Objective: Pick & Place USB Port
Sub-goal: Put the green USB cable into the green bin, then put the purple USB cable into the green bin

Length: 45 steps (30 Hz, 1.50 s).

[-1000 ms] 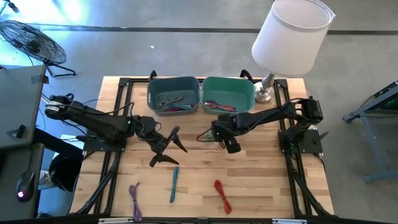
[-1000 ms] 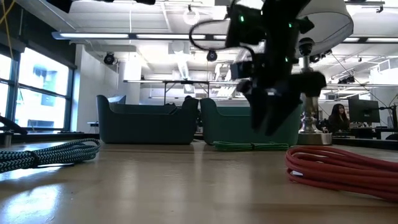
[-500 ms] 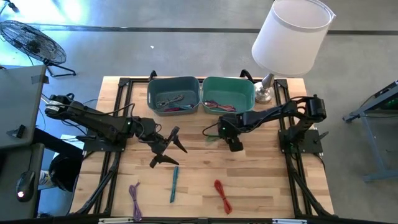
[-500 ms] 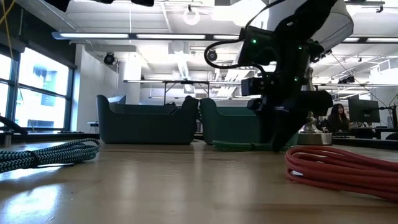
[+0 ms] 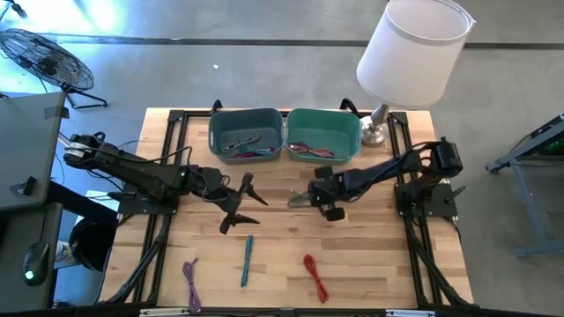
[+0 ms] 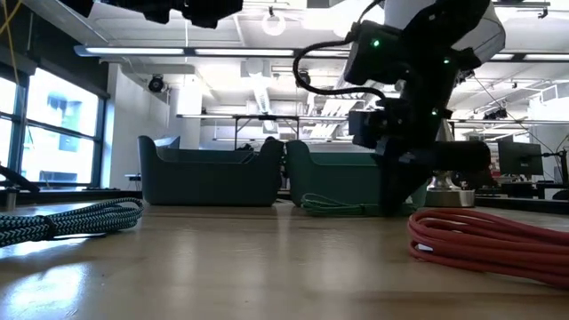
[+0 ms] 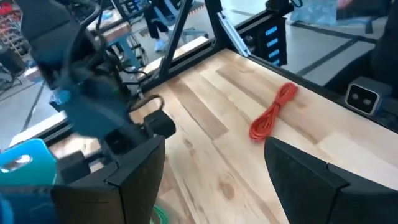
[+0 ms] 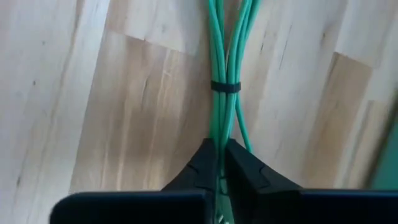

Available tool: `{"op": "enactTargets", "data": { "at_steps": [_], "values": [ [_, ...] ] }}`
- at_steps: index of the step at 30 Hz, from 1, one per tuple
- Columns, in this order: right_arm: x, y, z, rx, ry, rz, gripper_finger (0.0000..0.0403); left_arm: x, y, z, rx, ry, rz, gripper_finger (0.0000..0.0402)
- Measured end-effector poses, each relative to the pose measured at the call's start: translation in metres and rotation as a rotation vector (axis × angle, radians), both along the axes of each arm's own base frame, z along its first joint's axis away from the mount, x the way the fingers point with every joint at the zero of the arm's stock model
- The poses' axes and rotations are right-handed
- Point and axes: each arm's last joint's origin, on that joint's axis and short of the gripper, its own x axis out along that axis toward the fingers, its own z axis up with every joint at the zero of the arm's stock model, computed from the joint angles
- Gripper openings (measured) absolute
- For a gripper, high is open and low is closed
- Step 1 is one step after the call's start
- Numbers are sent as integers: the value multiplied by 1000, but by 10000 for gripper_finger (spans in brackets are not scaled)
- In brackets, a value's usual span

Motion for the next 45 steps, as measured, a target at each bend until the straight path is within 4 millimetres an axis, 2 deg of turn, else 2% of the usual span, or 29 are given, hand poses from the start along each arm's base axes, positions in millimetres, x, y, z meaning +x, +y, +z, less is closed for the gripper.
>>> {"op": "enactTargets", "data": {
  "at_steps": [5, 9, 12, 17, 21, 24, 28, 31, 33, 36, 39, 42, 45],
  "values": [
    [-6, 28, 20, -114, 79, 13, 4, -1, 0, -2, 4, 23, -5, 268],
    [-4, 50, 54, -270, 26, -5, 3, -1, 0, -3, 6, 32, -5, 268],
    [-4, 59, 81, -393, -12, -27, 2, -1, 0, -4, 7, 39, -5, 268],
    [-1, 48, 125, -552, -118, -121, 1, -1, 0, -4, 6, 38, -8, 268],
    [2, 20, 151, -591, -159, -222, 1, -2, -1, -4, 0, 45, -31, 268],
    [2, -8, 158, -591, -144, -296, 1, -2, -1, -5, -3, 62, -34, 268],
    [-1, -50, 156, -466, -99, -435, 9, -2, -1, -7, -2, 77, -33, 268],
    [-3, -75, 153, -372, -110, -567, 41, -3, -1, -8, 2, 95, -34, 268],
    [-5, -85, 151, -286, -101, -600, 73, -3, -1, -9, 4, 105, -34, 268],
    [-3, -91, 150, -177, -117, -608, 122, -4, -1, -11, 7, 123, -34, 268],
    [-2, -92, 150, -145, -135, -604, 157, -4, 0, -12, 14, 128, -36, 268],
    [0, -87, 150, -120, -132, -583, 174, -5, 0, -13, 19, 139, -32, 268],
    [2, -74, 150, -6, -126, -521, 176, -5, 0, -13, 20, 142, -30, 268]
  ]
}}
